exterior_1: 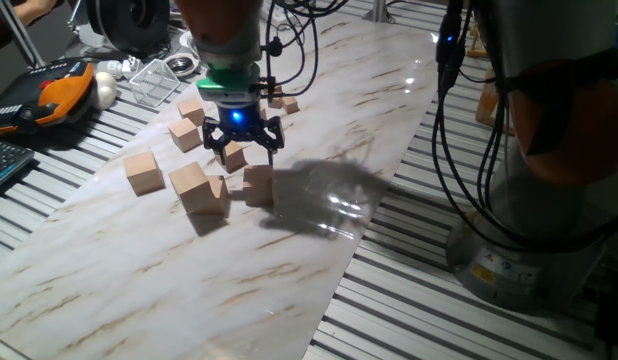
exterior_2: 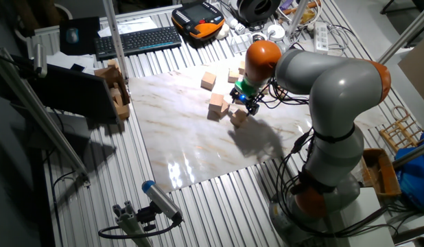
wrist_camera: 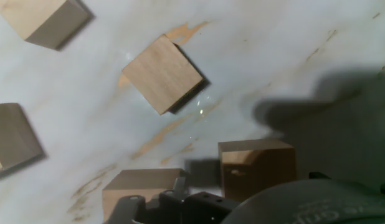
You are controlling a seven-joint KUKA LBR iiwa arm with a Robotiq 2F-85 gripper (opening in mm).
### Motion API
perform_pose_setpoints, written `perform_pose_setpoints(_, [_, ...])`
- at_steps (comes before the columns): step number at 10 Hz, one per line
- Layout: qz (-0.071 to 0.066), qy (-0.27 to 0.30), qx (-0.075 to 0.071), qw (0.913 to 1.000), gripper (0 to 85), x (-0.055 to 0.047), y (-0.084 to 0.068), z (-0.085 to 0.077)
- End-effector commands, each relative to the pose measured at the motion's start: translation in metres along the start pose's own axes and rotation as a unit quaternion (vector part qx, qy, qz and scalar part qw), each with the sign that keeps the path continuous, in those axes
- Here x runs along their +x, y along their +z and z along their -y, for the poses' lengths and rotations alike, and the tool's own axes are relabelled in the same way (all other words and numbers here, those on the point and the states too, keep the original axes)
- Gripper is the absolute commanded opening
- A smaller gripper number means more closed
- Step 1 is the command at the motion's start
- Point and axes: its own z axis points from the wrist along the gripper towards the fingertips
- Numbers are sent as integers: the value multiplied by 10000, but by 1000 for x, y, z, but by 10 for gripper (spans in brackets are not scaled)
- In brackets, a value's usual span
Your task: Stack the blocks into a cross shape
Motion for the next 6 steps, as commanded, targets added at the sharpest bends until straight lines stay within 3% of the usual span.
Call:
perform_pose_setpoints(1, [7,-6,-10,10000,850,0,0,1])
perform_pose_setpoints(6, [33,-160,-48,9999,850,2,2,-2])
